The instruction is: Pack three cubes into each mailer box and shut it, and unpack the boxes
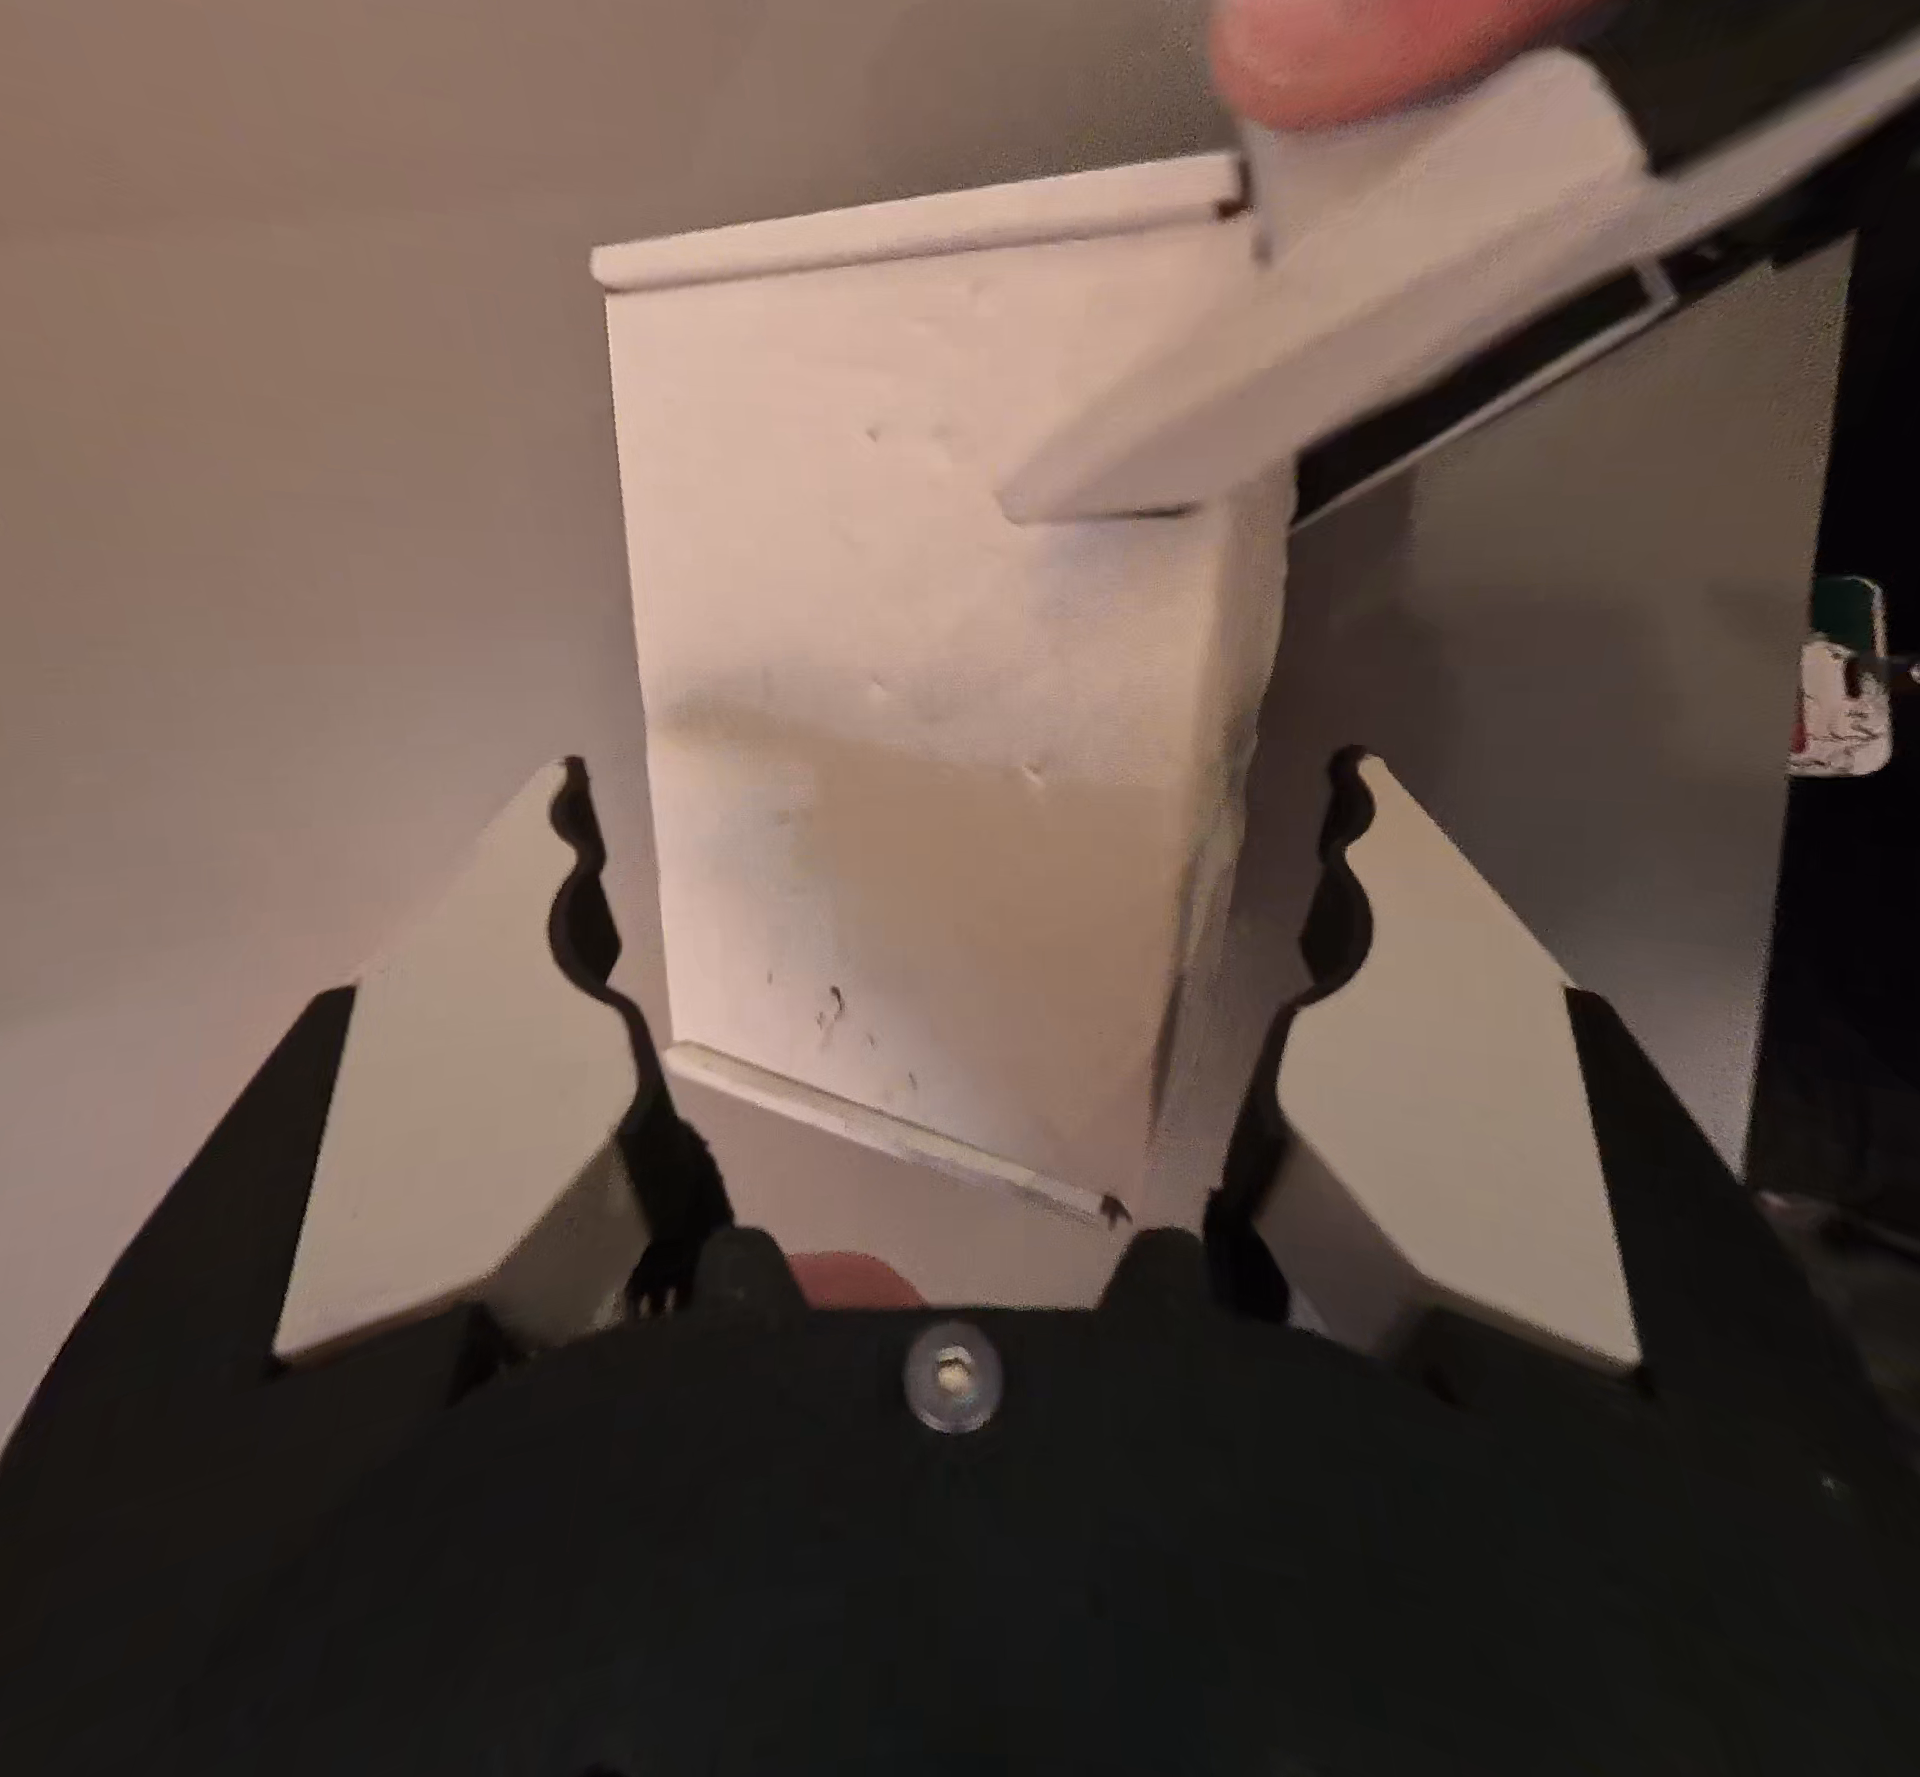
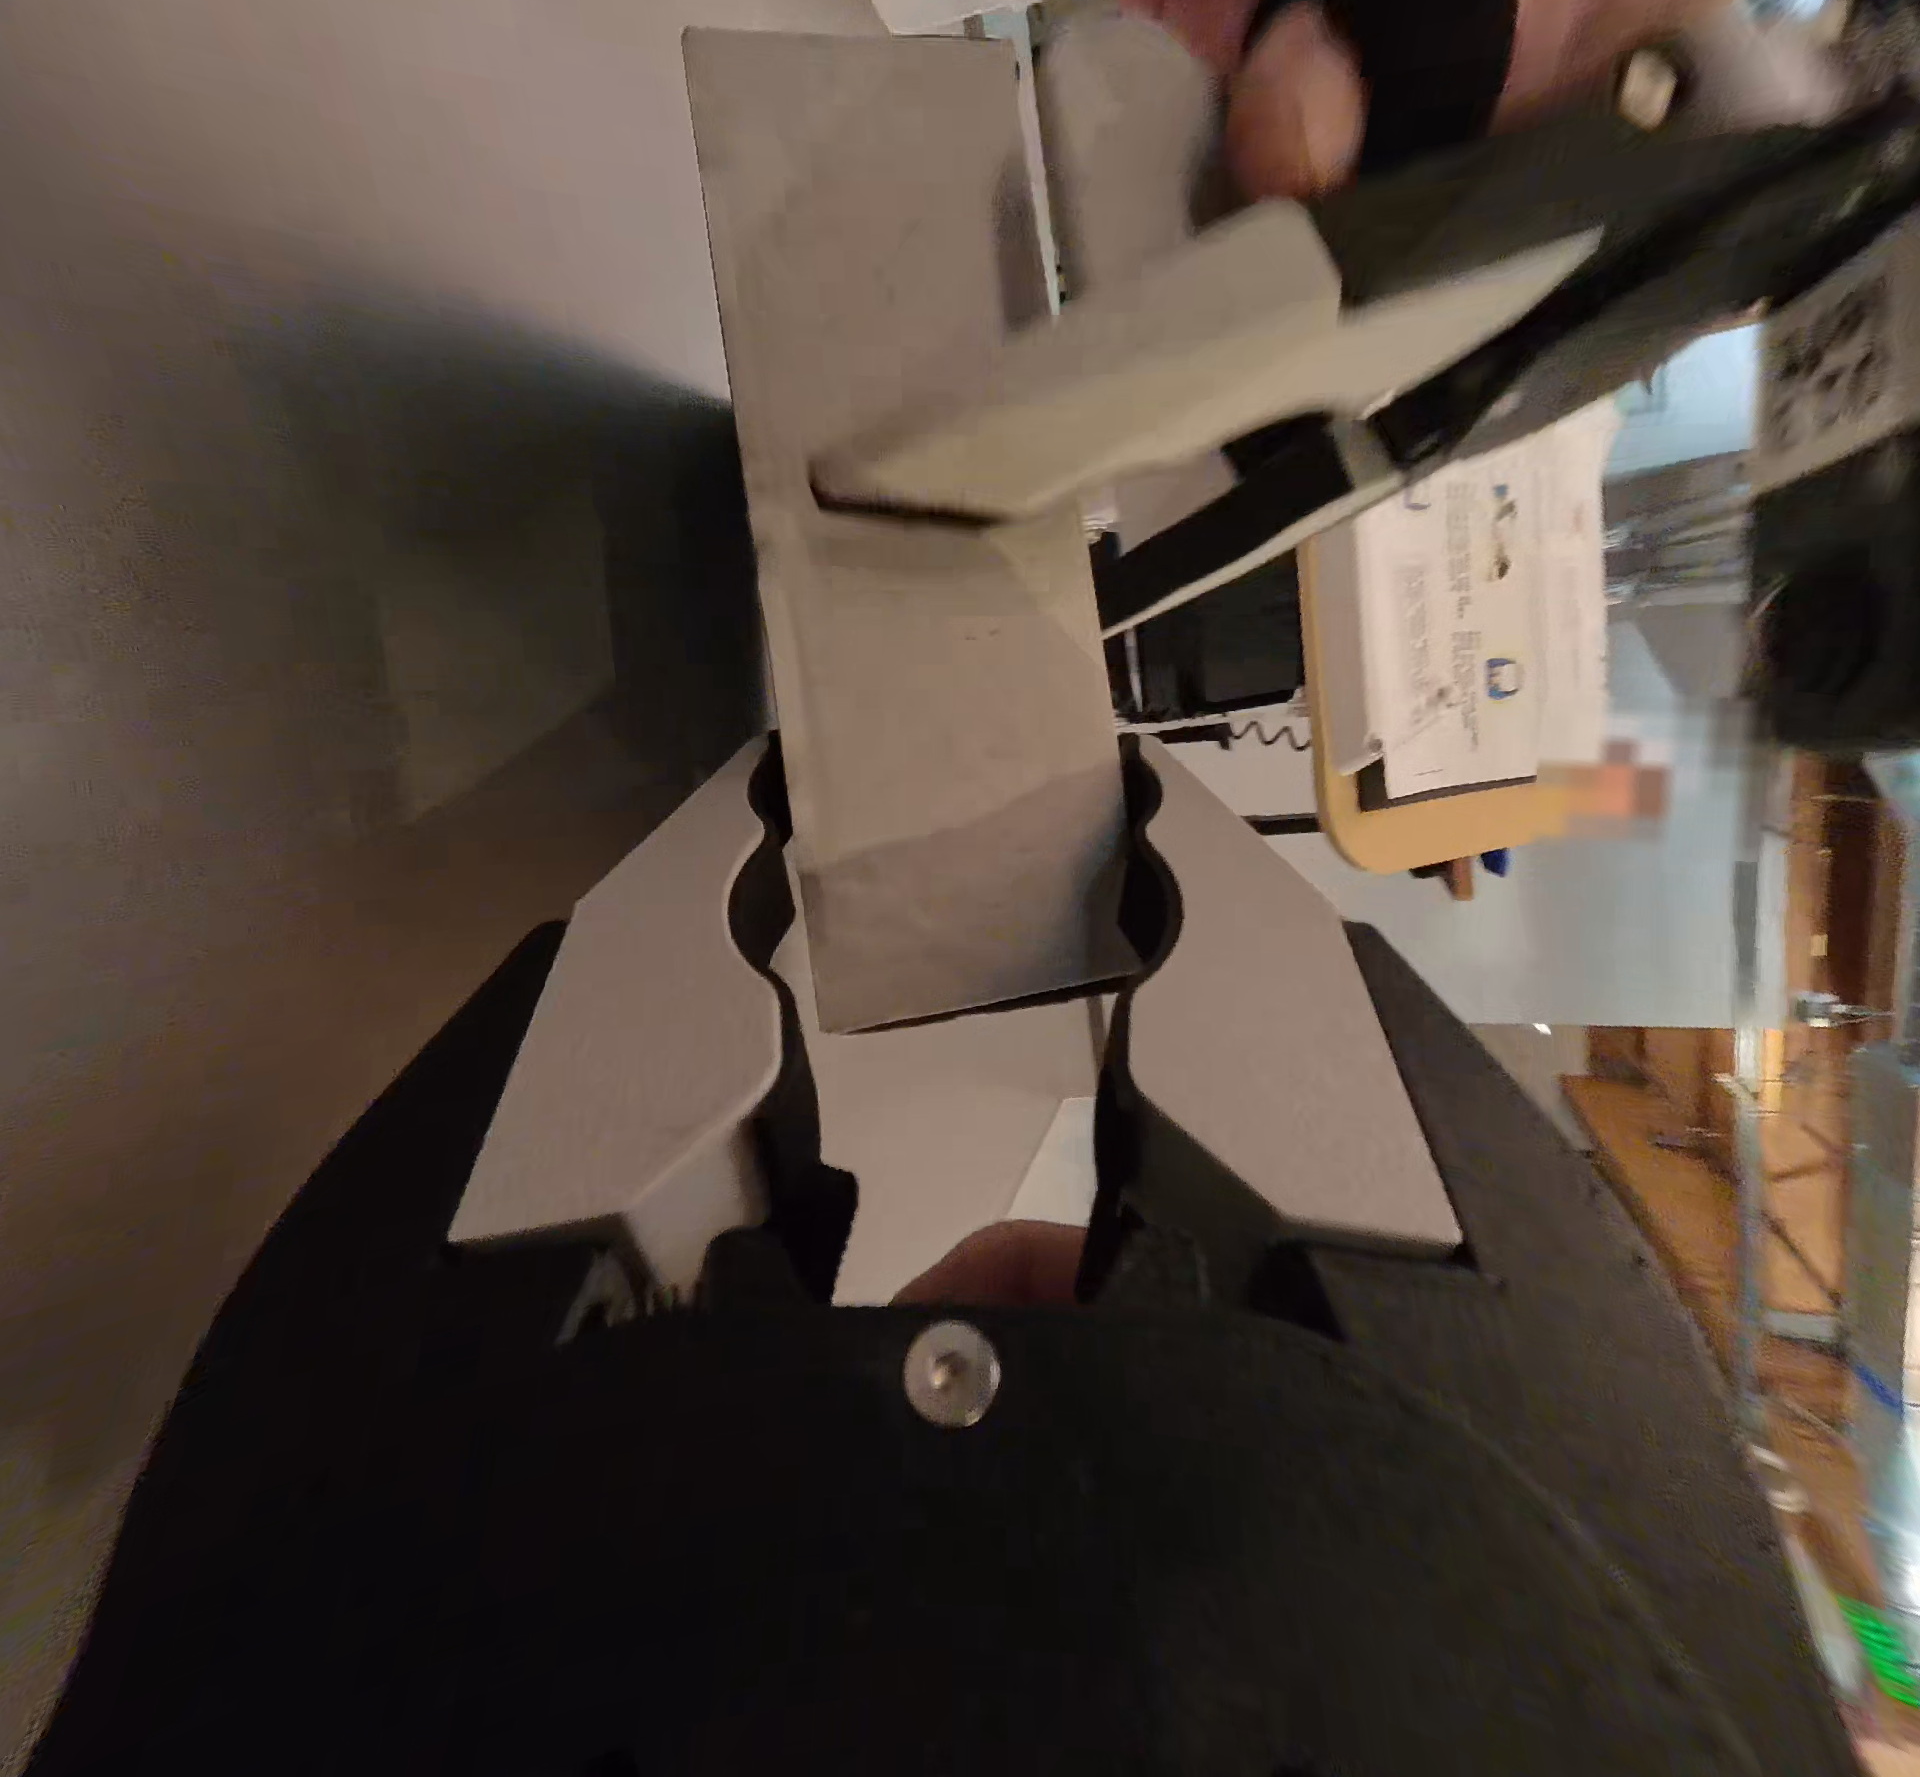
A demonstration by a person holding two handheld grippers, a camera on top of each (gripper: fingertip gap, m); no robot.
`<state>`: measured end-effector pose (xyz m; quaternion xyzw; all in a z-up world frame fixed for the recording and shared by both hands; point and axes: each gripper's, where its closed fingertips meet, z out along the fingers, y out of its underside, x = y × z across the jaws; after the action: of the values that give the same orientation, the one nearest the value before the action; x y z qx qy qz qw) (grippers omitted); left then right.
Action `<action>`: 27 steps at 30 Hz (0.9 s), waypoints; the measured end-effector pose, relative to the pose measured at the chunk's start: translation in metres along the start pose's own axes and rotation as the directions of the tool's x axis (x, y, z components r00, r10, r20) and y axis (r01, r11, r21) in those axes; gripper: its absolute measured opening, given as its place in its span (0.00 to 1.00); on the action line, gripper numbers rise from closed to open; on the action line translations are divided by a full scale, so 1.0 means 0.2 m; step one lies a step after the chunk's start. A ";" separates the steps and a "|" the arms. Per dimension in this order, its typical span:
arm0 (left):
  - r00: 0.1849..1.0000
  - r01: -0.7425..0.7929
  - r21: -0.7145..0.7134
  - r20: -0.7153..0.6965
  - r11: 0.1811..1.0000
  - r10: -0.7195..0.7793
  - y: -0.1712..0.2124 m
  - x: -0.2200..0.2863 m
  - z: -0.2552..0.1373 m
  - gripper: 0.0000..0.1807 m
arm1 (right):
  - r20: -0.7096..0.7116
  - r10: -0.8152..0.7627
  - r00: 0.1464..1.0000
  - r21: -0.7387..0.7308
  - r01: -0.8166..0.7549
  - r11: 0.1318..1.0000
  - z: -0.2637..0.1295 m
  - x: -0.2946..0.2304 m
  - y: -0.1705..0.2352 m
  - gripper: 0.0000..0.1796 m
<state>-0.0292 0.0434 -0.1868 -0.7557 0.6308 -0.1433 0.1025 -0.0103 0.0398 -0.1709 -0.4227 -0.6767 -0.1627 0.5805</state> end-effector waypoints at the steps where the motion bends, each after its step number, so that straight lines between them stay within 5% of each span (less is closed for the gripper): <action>1: 0.998 -0.021 0.031 0.053 0.999 0.020 -0.01 0.00 -0.02 0.75 | 0.017 0.021 1.000 0.008 -0.021 1.000 0.00 0.00 0.02 0.34; 8: 0.856 -0.157 0.146 0.513 0.977 0.061 0.10 0.04 -0.15 0.69 | 0.139 0.149 0.979 0.050 -0.157 0.986 -0.02 0.03 0.14 0.34; 14: 0.699 -0.246 0.166 0.713 0.955 0.056 0.16 -0.06 -0.02 0.54 | 0.221 0.190 0.957 0.090 -0.214 0.973 -0.03 0.05 0.16 0.34; 17: 0.648 -0.320 0.297 0.761 0.900 -0.021 0.09 -0.08 -0.04 0.37 | 0.244 0.216 0.945 0.084 -0.243 0.966 -0.04 0.06 0.18 0.35; 22: 0.675 -0.327 0.330 0.737 0.886 -0.026 0.06 -0.10 0.00 0.36 | 0.107 0.013 0.994 -0.012 -0.012 1.000 -0.04 0.09 0.19 0.44; 27: 0.711 -0.295 0.299 0.704 0.908 -0.001 0.06 -0.09 0.01 0.36 | 0.056 -0.101 0.993 0.018 0.100 0.995 -0.09 0.08 0.06 0.30</action>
<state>-0.0428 0.0596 -0.1939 -0.6640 0.5646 0.0342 0.4890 0.0106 0.0397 -0.1535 -0.3882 -0.7145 -0.1747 0.5553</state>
